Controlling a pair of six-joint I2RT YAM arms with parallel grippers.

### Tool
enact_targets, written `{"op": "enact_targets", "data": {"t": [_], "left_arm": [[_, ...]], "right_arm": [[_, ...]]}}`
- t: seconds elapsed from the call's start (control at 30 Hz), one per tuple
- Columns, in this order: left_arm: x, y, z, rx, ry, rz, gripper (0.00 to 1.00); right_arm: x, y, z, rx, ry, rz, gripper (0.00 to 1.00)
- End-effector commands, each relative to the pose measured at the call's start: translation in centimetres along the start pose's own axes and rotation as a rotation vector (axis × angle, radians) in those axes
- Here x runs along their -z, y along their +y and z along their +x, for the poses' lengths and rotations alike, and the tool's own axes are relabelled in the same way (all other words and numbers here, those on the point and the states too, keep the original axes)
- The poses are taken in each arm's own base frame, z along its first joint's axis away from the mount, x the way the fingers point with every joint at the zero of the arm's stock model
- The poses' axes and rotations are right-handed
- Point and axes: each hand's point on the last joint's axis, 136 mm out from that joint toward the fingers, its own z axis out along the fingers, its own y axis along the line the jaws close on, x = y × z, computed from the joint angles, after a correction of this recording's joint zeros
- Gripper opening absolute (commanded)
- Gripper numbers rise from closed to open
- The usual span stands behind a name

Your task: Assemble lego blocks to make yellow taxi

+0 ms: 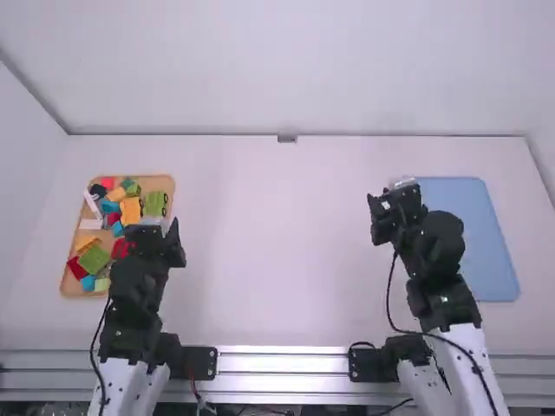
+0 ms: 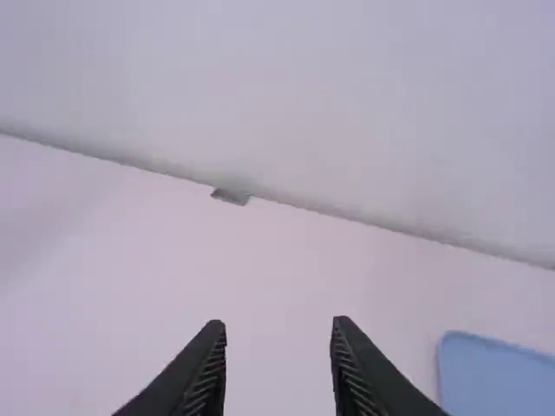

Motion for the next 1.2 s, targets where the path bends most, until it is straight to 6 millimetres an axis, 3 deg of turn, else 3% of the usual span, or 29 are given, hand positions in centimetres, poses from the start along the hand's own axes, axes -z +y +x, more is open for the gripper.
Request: {"op": "enact_targets", "data": {"t": [0.0, 0.07, 0.13, 0.17, 0.33, 0.43, 0.47, 0.67, 0.77, 0.97, 1.07, 1.17], "left_arm": [[-0.2, 0.5, -2.0, 0.039, -0.008, -0.030, 0.40], [-0.4, 0.7, -2.4, 0.058, 0.006, -0.043, 0.42], [-0.9, 1.4, -3.1, 0.100, 0.031, -0.074, 0.48], [-0.9, 1.4, -3.1, 0.100, 0.031, -0.074, 0.48], [-2.0, 2.6, -4.6, 0.158, 0.067, -0.133, 0.58], [-2.7, 3.5, -5.3, 0.181, 0.085, -0.172, 0.64], [-3.1, 4.1, -5.7, 0.206, 0.093, -0.196, 0.67], [-4.0, 6.3, -6.9, 0.266, 0.149, -0.277, 0.77], [-4.7, 7.3, -7.8, 0.296, 0.195, -0.301, 0.83], [-6.1, 9.9, -7.8, 0.341, 0.307, -0.392, 0.91], [-6.3, 11.2, -7.3, 0.368, 0.357, -0.433, 0.93], [-6.9, 12.1, -6.9, 0.424, 0.393, -0.414, 0.96]], "right_arm": [[-1.5, 0.9, -3.3, 0.058, -0.011, -0.067, 0.40], [-2.5, 1.2, -4.2, 0.074, 0.000, -0.086, 0.42], [-4.8, 2.1, -6.0, 0.107, 0.020, -0.140, 0.48], [-4.8, 2.1, -6.0, 0.107, 0.020, -0.140, 0.48], [-9.2, 4.4, -7.9, 0.121, 0.074, -0.254, 0.58], [-11.4, 7.2, -8.1, 0.188, 0.108, -0.385, 0.64], [-12.0, 9.0, -7.9, 0.257, 0.122, -0.481, 0.67], [-12.8, 14.3, -7.4, 0.407, 0.171, -0.688, 0.77], [-13.8, 17.8, -6.7, 0.506, 0.179, -0.812, 0.82], [-16.2, 21.5, -5.5, 0.571, 0.183, -0.933, 0.90], [-16.0, 22.6, -5.0, 0.572, 0.167, -1.034, 0.93], [-13.8, 24.0, -4.4, 0.563, 0.068, -1.268, 0.96]]}}
